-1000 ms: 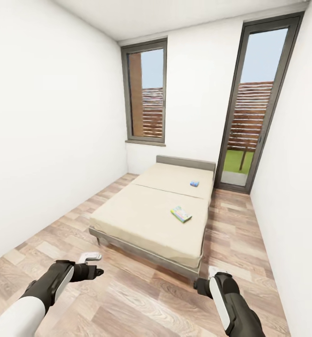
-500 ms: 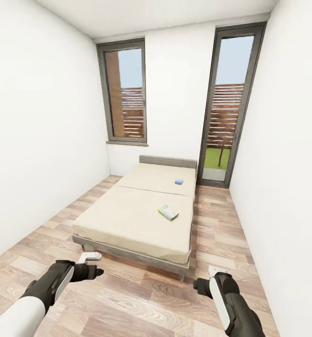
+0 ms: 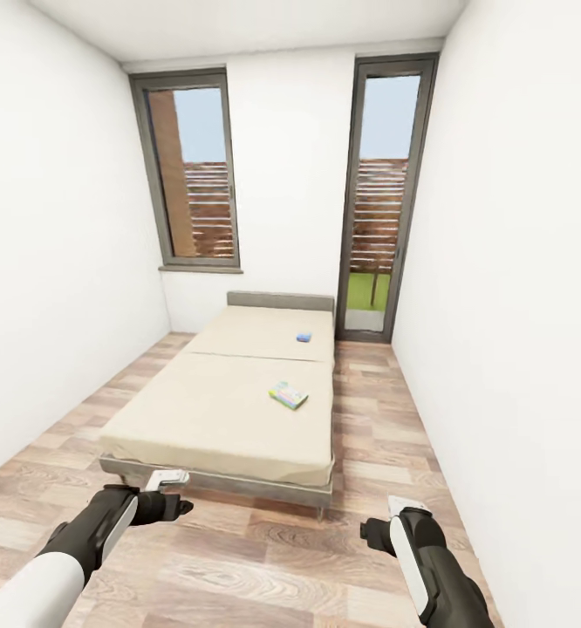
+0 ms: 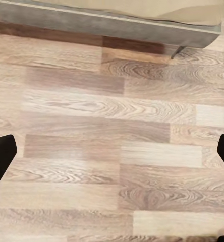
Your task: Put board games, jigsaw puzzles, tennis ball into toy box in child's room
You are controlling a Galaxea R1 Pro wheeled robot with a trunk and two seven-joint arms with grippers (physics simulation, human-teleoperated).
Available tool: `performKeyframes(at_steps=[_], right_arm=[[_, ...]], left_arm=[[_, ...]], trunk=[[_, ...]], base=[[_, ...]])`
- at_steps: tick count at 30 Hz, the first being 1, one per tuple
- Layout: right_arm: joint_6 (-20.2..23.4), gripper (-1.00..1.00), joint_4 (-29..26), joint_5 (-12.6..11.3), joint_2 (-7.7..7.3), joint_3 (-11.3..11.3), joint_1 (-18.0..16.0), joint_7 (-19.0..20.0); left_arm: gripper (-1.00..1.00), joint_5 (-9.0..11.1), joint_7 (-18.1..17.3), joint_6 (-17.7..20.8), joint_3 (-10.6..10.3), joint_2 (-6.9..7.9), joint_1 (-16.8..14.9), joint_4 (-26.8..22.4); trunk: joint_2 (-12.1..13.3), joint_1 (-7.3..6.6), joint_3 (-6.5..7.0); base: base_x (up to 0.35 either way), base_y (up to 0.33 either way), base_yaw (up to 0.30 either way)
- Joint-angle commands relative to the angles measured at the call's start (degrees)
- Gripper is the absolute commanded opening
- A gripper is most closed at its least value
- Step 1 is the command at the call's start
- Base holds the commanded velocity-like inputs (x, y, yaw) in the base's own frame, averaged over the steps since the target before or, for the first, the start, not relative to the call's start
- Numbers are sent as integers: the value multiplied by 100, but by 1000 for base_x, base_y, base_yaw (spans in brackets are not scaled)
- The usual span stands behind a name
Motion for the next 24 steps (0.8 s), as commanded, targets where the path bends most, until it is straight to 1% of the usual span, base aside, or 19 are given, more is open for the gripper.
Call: performKeyframes(at_steps=[1,24], right_arm=[[13,100,-4,-60,6,-9,-7,-47],[9,100,-4,-58,12,-10,-8,-47]], left_arm=[[100,18,-6,32,-20,7,-2,-9],[100,23,-5,30,-20,16,-2,-9]], trunk=[[-9,2,-11],[-9,2,-11]], base=[[0,31,-279],[0,4,-279]])
